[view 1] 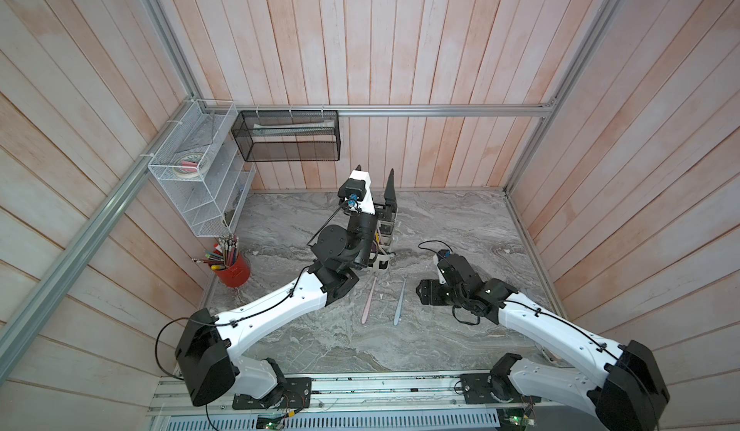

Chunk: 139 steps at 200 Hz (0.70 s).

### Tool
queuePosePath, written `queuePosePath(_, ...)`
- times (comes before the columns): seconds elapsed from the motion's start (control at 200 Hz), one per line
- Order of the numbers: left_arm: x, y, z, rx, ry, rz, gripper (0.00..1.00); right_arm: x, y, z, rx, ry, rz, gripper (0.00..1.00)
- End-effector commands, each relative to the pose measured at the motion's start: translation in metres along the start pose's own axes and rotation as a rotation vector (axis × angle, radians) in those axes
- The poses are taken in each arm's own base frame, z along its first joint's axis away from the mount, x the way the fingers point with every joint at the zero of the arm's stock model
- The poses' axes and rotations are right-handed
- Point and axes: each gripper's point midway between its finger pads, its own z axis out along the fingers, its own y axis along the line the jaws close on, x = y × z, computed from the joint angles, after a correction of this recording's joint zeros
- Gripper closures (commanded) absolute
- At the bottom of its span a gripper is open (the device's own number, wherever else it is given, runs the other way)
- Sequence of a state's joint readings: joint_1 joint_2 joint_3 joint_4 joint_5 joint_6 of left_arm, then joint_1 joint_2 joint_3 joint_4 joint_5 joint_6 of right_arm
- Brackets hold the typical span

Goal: Place the toothbrush into the toothbrush holder
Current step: Pick up the toothbrush from the center of the board.

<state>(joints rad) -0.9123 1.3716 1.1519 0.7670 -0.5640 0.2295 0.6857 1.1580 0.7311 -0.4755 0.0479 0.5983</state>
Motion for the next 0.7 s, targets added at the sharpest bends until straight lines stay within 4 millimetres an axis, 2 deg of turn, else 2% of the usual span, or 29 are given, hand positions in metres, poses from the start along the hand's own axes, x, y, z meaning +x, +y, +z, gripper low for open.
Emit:
queuePosePath(0.0, 0.035, 0.008, -0.023, -0.029, 0.184, 0.049, 0.23, -0.016, 0.01, 0.008, 0.027, -0.016, -0.007, 0.16)
queuePosePath(0.11, 0.044, 0.028, -0.049, -0.062, 0.275, -0.016, 0.2, -0.023, 0.024, 0.024, 0.03, -0.017, -0.018, 0.16)
queuePosePath(0.18, 0.054, 0.042, -0.066, -0.092, 0.334, -0.054, 0.2, -0.026, 0.023, 0.039, 0.064, -0.007, -0.014, 0.17)
queuePosePath(0.22, 0.057, 0.048, -0.075, -0.106, 0.359, -0.075, 0.19, -0.027, 0.023, 0.048, 0.077, 0.003, -0.017, 0.2)
queuePosePath(0.235, 0.057, 0.041, -0.081, -0.086, 0.37, -0.091, 0.19, -0.027, 0.024, 0.051, 0.081, 0.01, -0.019, 0.21)
queuePosePath(0.27, 0.06, 0.046, -0.089, -0.095, 0.394, -0.102, 0.19, -0.027, 0.025, 0.058, 0.096, 0.031, -0.02, 0.23)
queuePosePath(0.32, 0.065, 0.054, -0.099, -0.117, 0.426, -0.117, 0.19, -0.027, 0.026, 0.067, 0.116, 0.059, -0.024, 0.31)
queuePosePath(0.36, 0.069, 0.059, -0.106, -0.129, 0.455, -0.118, 0.19, -0.027, 0.027, 0.073, 0.128, 0.07, -0.028, 0.4)
queuePosePath(0.4, 0.072, 0.063, -0.112, -0.14, 0.484, -0.123, 0.19, -0.026, 0.027, 0.078, 0.142, 0.073, -0.027, 0.44)
queuePosePath(0.57, 0.093, 0.078, -0.135, -0.195, 0.586, -0.126, 0.19, -0.02, 0.02, 0.094, 0.173, 0.08, 0.0, 0.48)
queuePosePath(0.69, 0.112, 0.081, -0.148, -0.209, 0.648, -0.133, 0.19, -0.015, 0.019, 0.105, 0.18, 0.101, 0.006, 0.5)
